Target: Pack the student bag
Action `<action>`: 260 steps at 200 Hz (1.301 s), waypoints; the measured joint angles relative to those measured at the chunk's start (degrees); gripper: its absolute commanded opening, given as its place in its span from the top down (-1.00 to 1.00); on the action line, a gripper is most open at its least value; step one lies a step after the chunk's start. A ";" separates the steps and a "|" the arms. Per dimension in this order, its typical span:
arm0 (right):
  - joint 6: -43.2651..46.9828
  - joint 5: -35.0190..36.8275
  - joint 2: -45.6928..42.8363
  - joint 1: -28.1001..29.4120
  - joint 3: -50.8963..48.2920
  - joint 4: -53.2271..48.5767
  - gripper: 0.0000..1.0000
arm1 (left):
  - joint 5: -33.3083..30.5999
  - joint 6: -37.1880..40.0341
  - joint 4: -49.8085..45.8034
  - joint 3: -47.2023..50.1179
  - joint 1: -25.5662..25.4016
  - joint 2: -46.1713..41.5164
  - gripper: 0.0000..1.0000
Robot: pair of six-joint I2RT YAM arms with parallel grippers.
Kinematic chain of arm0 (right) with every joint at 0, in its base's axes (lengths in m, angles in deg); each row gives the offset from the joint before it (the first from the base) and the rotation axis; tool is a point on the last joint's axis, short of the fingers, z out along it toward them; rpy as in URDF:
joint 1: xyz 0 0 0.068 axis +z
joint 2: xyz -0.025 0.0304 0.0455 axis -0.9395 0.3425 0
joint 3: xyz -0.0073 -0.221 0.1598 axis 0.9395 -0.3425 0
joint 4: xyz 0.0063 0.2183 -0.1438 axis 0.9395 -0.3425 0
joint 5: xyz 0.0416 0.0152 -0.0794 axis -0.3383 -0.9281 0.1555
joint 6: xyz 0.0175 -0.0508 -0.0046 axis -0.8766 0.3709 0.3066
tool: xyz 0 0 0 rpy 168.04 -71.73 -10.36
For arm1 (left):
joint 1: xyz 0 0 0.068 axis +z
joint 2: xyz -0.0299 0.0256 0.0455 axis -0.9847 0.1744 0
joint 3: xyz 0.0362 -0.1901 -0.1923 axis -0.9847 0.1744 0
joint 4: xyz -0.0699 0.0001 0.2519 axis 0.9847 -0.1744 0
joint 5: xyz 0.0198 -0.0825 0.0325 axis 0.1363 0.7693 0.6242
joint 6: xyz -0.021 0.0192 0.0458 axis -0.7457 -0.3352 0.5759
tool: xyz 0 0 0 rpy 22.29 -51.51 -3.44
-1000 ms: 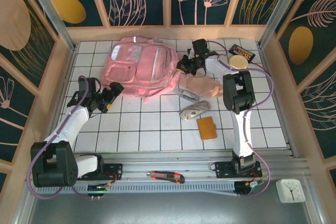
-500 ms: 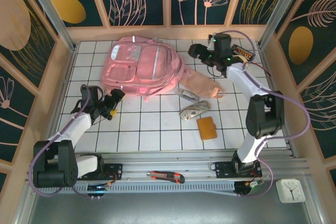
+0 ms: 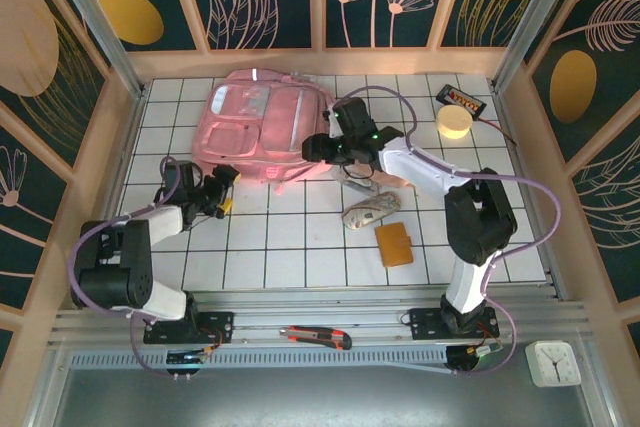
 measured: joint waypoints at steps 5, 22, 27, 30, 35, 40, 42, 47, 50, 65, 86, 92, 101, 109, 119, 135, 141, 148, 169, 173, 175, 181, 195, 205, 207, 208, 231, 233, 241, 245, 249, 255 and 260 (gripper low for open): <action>-0.04 0.11 0.15 0.20 0.00 -0.17 -0.13 | 0.00 -0.20 0.61 -0.17 0.00 0.79 -0.51; -0.20 0.63 0.72 0.85 0.13 -1.07 -0.07 | 0.02 -0.61 2.43 -1.03 0.00 3.78 -0.50; -0.17 0.72 0.87 1.03 0.24 -1.20 -0.04 | -0.02 -0.79 2.91 -1.27 0.00 4.61 -0.48; -0.24 0.81 0.94 1.07 0.26 -1.20 -0.02 | -0.02 -0.83 3.19 -1.44 0.00 5.05 -0.47; -0.28 0.94 0.98 1.18 0.33 -1.29 -0.01 | 0.07 -1.09 3.54 -1.77 0.00 5.66 -0.46; -0.33 0.96 1.03 1.25 0.35 -1.33 0.01 | 0.02 -1.31 4.31 -2.10 0.00 6.27 -0.45; -0.48 1.01 1.05 1.29 0.35 -1.36 0.01 | -0.04 -1.29 4.61 -2.25 0.00 6.54 -0.45; -0.52 1.01 1.05 1.38 0.35 -1.44 0.02 | 0.04 -1.68 5.27 -2.67 0.00 7.32 -0.44; -0.61 1.01 1.05 1.42 0.35 -1.51 0.02 | 0.15 -1.90 5.46 -2.95 0.00 7.67 -0.42; -1.05 1.03 1.05 1.60 0.35 -1.66 0.04 | 0.15 -2.60 7.10 -4.28 0.00 9.68 -0.39; -1.44 1.18 1.05 2.12 0.35 -1.79 0.10 | 0.26 -3.74 8.57 -6.36 0.00 12.46 -0.29; -1.49 1.18 1.05 2.34 0.35 -1.92 0.12 | 0.22 -3.91 8.92 -6.91 -0.02 13.11 -0.25; -1.60 1.20 1.05 2.60 0.35 -2.05 0.18 | 0.04 -4.35 9.09 -7.76 -0.07 14.14 -0.08; -1.81 1.20 1.05 2.69 0.35 -2.19 0.23 | -0.02 -4.37 9.68 -8.39 -0.15 15.21 0.11; -1.81 1.27 1.05 2.84 0.35 -2.29 0.24 | 0.00 -5.09 10.71 -8.85 -0.42 16.68 0.47; -2.10 1.64 1.07 2.99 0.35 -2.58 0.11 | -0.20 -5.75 12.22 -9.18 -1.03 18.36 0.97; -2.56 1.70 1.07 3.02 0.35 -2.80 0.03 | -0.26 -6.56 12.61 -9.29 -1.31 18.71 1.00; -2.86 2.10 1.07 3.06 0.35 -3.10 -0.06 | -0.42 -7.19 13.29 -9.31 -1.73 19.12 1.00; -3.15 3.23 1.18 3.76 0.48 -4.24 -0.16 | -1.51 -9.94 14.75 -9.62 -4.07 19.52 1.00; -3.17 3.41 1.29 4.00 0.57 -4.55 -0.17 | -1.77 -10.49 14.78 -9.77 -4.68 19.50 1.00; -3.19 3.56 1.31 4.15 0.61 -4.66 -0.18 | -1.88 -10.86 14.75 -9.86 -5.01 19.45 1.00; -3.17 3.93 1.40 4.61 0.68 -4.94 -0.18 | -2.34 -11.65 14.64 -10.12 -5.88 19.32 1.00; -3.19 4.37 1.44 5.68 0.66 -5.40 -0.19 | -3.34 -13.46 13.70 -10.84 -8.00 18.36 1.00; -3.19 4.44 1.44 6.23 0.42 -5.29 -0.20 | -4.07 -14.73 12.96 -11.28 -9.31 17.20 1.00; -3.23 4.46 1.42 6.36 0.33 -5.29 -0.20 | -4.22 -15.02 12.83 -11.34 -9.57 16.85 1.00; -3.26 4.46 1.42 6.38 0.26 -5.25 -0.20 | -4.28 -15.13 12.81 -11.34 -9.66 16.74 1.00; -4.09 4.42 1.36 6.64 -3.08 -3.39 -0.23 | -5.84 -18.18 11.96 -11.43 -11.21 12.92 1.00; -4.20 4.44 1.36 6.62 -3.34 -3.32 -0.24 | -5.99 -18.47 11.96 -11.43 -11.28 12.61 1.00; -4.76 4.42 1.36 6.45 -4.98 -2.78 -0.26 | -6.27 -19.19 11.80 -11.50 -11.45 11.65 1.00; -4.85 4.39 1.36 6.36 -5.77 -2.47 -0.27 | -6.38 -19.61 11.76 -11.56 -11.52 11.21 1.00; -5.11 4.39 1.36 6.25 -6.40 -2.23 -0.28 | -6.47 -20.00 11.76 -11.61 -11.63 10.91 1.00; -5.31 4.31 1.31 5.99 -7.43 -1.73 -0.29 | -6.60 -20.50 11.72 -11.69 -11.72 10.49 1.00; -5.53 4.09 1.27 5.75 -8.15 -1.38 -0.29 | -6.75 -20.90 11.67 -11.76 -11.82 10.21 1.00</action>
